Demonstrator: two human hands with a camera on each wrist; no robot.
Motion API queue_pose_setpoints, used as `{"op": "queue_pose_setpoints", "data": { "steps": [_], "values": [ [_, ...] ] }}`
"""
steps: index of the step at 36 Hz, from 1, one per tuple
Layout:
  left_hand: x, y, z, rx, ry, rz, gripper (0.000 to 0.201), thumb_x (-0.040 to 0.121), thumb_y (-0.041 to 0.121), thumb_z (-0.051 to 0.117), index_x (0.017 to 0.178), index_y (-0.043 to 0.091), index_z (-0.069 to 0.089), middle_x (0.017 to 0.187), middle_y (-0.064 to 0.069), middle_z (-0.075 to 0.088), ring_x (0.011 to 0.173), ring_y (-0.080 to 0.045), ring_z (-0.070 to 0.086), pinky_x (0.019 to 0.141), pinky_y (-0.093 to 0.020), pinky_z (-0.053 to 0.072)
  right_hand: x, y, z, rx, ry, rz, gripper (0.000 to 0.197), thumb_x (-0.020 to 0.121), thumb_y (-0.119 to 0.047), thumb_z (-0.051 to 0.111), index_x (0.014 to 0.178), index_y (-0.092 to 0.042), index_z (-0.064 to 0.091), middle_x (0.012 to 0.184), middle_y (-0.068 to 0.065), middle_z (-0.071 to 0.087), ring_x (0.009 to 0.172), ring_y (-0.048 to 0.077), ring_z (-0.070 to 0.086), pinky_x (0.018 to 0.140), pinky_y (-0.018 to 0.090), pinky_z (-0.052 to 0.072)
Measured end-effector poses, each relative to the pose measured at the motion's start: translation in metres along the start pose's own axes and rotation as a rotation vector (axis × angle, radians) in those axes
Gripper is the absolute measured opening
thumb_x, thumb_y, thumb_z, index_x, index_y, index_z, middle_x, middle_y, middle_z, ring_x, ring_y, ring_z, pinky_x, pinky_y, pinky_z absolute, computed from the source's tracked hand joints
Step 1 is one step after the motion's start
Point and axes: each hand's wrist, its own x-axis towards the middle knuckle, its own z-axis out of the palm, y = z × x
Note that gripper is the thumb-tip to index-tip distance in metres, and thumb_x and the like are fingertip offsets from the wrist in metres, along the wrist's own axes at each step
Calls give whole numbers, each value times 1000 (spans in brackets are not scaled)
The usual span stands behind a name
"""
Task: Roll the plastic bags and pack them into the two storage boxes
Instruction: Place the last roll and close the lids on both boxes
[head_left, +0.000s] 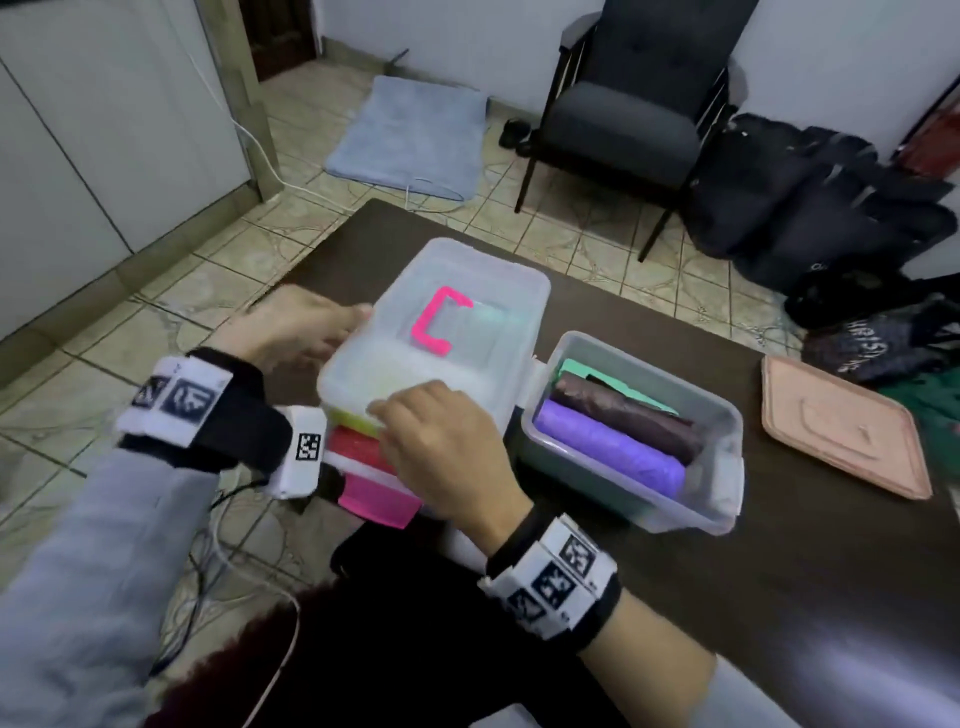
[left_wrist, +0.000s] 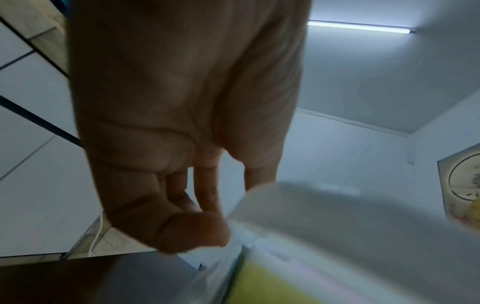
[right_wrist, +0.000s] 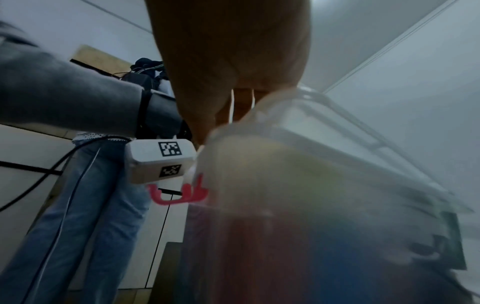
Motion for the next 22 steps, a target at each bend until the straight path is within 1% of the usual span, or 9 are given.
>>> {"op": "queue_pose_setpoints", "data": {
  "steps": [3,6,9,11,13,15,16,18,22],
  "values": [
    [-18,-16,9,38,113,76,11,85,32,67,81,22,68,76,-3,64,61,-17,55,56,-23,42,-17,-5,-1,2,-46,-12,7,79,-13,65,86,-12,68,76,4,64,69,27,58,53,36,45],
    [-29,-27,14,10,161,102,6,84,30,67,82,26,69,83,-6,69,65,-20,58,59,-26,46,-16,-5,-16,200,-107,60,25,85,-26,54,101,-12,67,79,3,65,73,25,59,60,34,48],
    [-35,-30,16,36,235,103,5,83,32,67,80,30,71,92,-1,70,78,-20,59,69,-29,48,-5,8,-28,375,-65,231,34,88,-33,46,103,-11,67,91,4,67,88,22,59,77,32,46],
    [-40,-27,18,88,289,101,6,82,33,66,82,30,72,94,2,68,91,-21,60,79,-31,47,3,27,-25,213,0,352,34,87,-30,45,106,-11,66,108,8,64,104,25,53,90,34,39],
    [-45,-22,22,138,340,88,9,82,31,66,86,27,73,94,5,66,97,-19,59,83,-29,45,8,46,-21,48,-48,572,40,90,-27,42,125,-14,56,135,14,47,127,30,37,105,38,27],
    [-49,-18,26,185,371,76,16,83,31,63,95,25,72,95,5,63,99,-17,56,82,-26,40,6,56,-16,86,-218,745,48,96,-22,39,143,-15,34,153,16,19,142,30,14,116,41,12],
    [-50,-16,29,207,364,68,20,85,32,61,101,24,70,100,3,62,103,-19,55,82,-26,37,3,57,-15,150,-273,781,51,98,-21,37,146,-12,25,156,16,9,144,30,7,117,40,8],
    [-52,-14,34,254,315,31,30,89,36,51,112,21,63,114,-4,60,109,-26,51,82,-30,34,-1,50,-15,267,-277,814,54,99,-17,34,148,-6,16,156,19,-2,145,29,0,117,35,5],
    [-51,-21,53,412,297,-75,54,94,46,28,119,4,52,120,-21,53,100,-35,47,81,-39,35,-4,33,-12,402,-222,916,57,99,-12,31,148,-1,6,155,17,-14,145,26,-9,115,27,1]
  ]
}}
